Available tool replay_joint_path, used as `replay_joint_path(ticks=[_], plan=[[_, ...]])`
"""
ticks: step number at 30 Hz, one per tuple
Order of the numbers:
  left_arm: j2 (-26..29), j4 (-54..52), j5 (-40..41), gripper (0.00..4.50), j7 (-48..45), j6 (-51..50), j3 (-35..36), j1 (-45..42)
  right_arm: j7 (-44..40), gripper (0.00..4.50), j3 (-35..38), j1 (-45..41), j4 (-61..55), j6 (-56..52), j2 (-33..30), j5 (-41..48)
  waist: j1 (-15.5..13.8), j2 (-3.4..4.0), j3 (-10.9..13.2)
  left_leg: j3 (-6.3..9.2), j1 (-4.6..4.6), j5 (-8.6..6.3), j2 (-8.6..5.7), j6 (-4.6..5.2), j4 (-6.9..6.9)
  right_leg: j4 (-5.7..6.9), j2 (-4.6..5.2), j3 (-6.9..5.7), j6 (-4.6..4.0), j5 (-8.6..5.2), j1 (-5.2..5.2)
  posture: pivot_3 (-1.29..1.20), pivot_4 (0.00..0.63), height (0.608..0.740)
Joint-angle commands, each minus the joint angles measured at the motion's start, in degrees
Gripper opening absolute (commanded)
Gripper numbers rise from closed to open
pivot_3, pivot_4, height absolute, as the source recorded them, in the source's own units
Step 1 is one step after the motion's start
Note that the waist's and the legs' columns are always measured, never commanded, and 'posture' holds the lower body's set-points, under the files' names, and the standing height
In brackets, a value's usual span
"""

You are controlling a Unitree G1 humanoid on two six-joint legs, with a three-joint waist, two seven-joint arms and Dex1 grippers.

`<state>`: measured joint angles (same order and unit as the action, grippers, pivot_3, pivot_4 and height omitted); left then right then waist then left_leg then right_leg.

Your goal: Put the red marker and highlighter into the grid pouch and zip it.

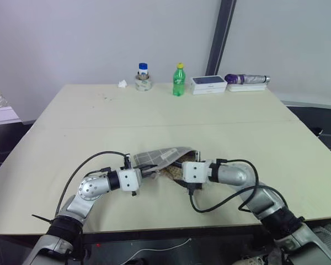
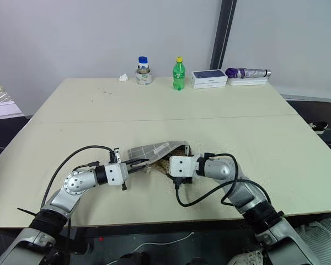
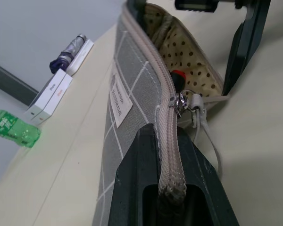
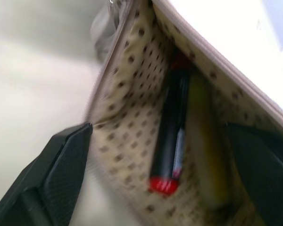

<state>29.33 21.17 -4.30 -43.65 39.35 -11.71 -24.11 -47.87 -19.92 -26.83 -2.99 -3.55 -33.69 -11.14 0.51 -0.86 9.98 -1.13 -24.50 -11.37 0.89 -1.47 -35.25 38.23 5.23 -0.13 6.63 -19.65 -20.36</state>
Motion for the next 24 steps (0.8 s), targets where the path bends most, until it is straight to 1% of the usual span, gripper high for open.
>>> replay_joint_path(ticks=[1, 4, 7, 9, 11, 12, 15, 19, 21, 24], plan=[[0.59, -0.96, 0.95, 0.0, 0.57, 1.41, 0.86, 0.38, -2.46, 4.38, 5.79, 1.41, -6.66, -3.63, -2.71, 5.03, -0.07, 0.0, 0.0, 0.0, -0.01, 0.0, 0.0, 0.0, 0.0, 0.0, 0.01, 0.0, 0.0, 0.0, 0.0, 0.0, 0.15, 0.74], [0.12, -0.53, 0.56, 0.0, 1.38, 0.99, 0.87, 0.34, -3.67, 4.38, 11.81, 4.01, -11.8, -10.14, -1.89, 14.08, 0.04, 0.0, 0.0, 0.01, 0.0, 0.0, 0.01, 0.0, 0.0, -0.01, 0.01, 0.0, 0.0, 0.0, 0.01, 0.0, 0.15, 0.74], [-0.58, -0.02, -0.86, 0.0, 2.85, 0.35, 0.55, 0.03, -4.5, 4.38, 16.28, 7.39, -17.21, -21.8, -1.3, 23.37, 0.02, 0.0, 0.0, 0.02, 0.0, 0.0, 0.03, 0.0, 0.02, -0.01, 0.01, 0.0, 0.0, 0.0, 0.03, 0.0, 0.15, 0.74], [-0.89, 0.23, -2.58, 0.0, 3.93, 0.08, -0.04, -0.04, -6.04, 4.38, 17.64, 10.76, -21.28, -29.96, -2.27, 29.54, -0.13, -0.01, 0.0, 0.03, 0.0, 0.0, 0.03, 0.01, 0.01, -0.02, 0.03, -0.01, 0.0, 0.0, 0.05, 0.0, 0.15, 0.74], [-1.7, 0.1, -3.9, 0.0, 5.11, -0.25, -0.61, 0.16, -5.84, 4.38, 17.45, 14.22, -23.87, -36.25, -2.27, 33.43, -0.26, -0.02, -0.01, 0.04, 0.0, -0.01, 0.02, 0.02, 0.01, -0.02, 0.05, -0.01, 0.0, 0.0, 0.06, 0.0, 0.15, 0.74], [-2.0, -0.1, -4.34, 0.0, 5.35, -0.36, -0.96, 0.16, -5.05, 4.38, 17.01, 15.26, -24.43, -37.66, -1.58, 34.43, -0.23, -0.02, -0.01, 0.04, 0.01, -0.01, 0.02, 0.02, 0.01, -0.02, 0.05, -0.01, 0.0, 0.0, 0.07, 0.0, 0.15, 0.74], [-3.02, -0.6, -4.56, 0.0, 6.12, -1.88, -1.05, -0.69, 1.37, 4.38, 15.8, 14.69, -22.19, -40.9, 4.59, 35.21, 0.17, -0.02, -0.01, 0.04, 0.02, -0.01, 0.02, 0.02, -0.01, 0.02, 0.04, -0.01, 0.0, 0.0, 0.04, 0.0, 0.15, 0.74], [-3.09, -0.68, -5.83, 0.0, 6.39, -1.71, -1.23, -2.06, 6.35, 4.38, 10.88, 13.08, -16.63, -39.58, 10.02, 31.08, 0.15, -0.02, -0.01, 0.06, 0.03, -0.01, 0.01, 0.02, 0.0, 0.06, -0.03, 0.0, -0.02, 0.01, 0.0, 0.0, 0.15, 0.74], [-2.68, -0.55, -6.94, 0.0, 6.47, -1.06, -1.54, -2.58, 8.77, 4.38, 11.69, 11.46, -13.44, -40.92, 14.22, 32.81, 0.11, -0.02, -0.01, 0.04, 0.01, -0.01, -0.03, 0.02, 0.0, 0.03, -0.01, 0.0, -0.02, 0.01, 0.0, 0.0, 0.15, 0.74], [-2.58, -0.04, -7.9, 0.0, 6.91, -0.9, -1.54, -3.89, 10.22, 4.38, 12.1, 8.04, -6.62, -38.9, 19.74, 33.37, 0.09, -0.02, -0.02, 0.02, -0.01, -0.01, -0.04, 0.02, 0.01, 0.04, -0.01, 0.0, -0.01, 0.01, -0.02, 0.0, 0.15, 0.74]])
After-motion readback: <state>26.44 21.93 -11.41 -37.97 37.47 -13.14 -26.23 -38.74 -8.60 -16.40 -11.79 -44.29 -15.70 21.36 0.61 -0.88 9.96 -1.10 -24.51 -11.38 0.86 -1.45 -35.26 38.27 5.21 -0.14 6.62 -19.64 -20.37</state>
